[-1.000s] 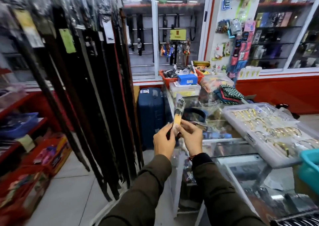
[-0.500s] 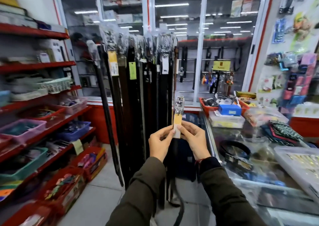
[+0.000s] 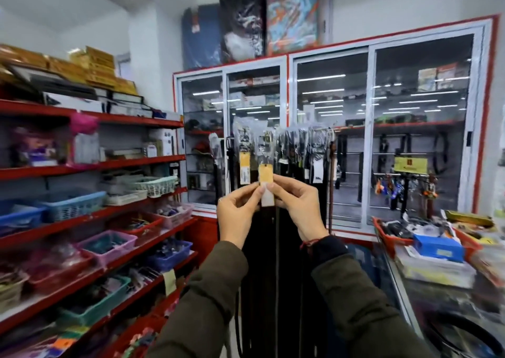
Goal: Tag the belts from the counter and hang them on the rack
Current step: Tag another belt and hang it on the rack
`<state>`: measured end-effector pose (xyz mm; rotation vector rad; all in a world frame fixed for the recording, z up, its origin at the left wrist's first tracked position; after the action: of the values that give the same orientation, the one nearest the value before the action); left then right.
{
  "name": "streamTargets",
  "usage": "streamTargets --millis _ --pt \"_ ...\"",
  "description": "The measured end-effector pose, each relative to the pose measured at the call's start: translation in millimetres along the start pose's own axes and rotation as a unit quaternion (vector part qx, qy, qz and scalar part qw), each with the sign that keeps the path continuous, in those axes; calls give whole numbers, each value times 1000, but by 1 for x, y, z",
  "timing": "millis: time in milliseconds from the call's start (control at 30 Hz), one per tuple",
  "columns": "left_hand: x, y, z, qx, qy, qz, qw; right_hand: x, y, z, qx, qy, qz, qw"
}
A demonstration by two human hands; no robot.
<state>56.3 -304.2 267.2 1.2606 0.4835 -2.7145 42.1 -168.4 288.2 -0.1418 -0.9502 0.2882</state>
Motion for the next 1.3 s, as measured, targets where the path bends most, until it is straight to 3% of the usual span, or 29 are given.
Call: streamTargets --millis 167,367,733,933,1300 --pt "-31 17 42 -36 -20 0 999 22 -46 39 24 13 -12 1000" --pt "-35 27 81 -45 9 22 999 15 -75 75 -20 -29 -61 997" --pt "-6 28 100 -21 41 46 998 -6 -74 89 -54 -51 -125 989" --pt "9 27 108 -35 60 77 995 -16 -74 92 -58 -101 -90 989" --pt "26 25 109 -48 55 72 995 -42 -70 104 -53 -58 -139 987"
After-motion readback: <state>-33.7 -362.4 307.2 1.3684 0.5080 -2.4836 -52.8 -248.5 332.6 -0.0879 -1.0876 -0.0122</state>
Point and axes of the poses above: each hand's wrist, its own z-axis towards the middle knuckle, its own y-axis out of the back of the hand, x = y × z, the point moved 1 cm from there along z, towards the middle knuckle, and after that the axes turned 1 degree about z, right-handed, at the moved point
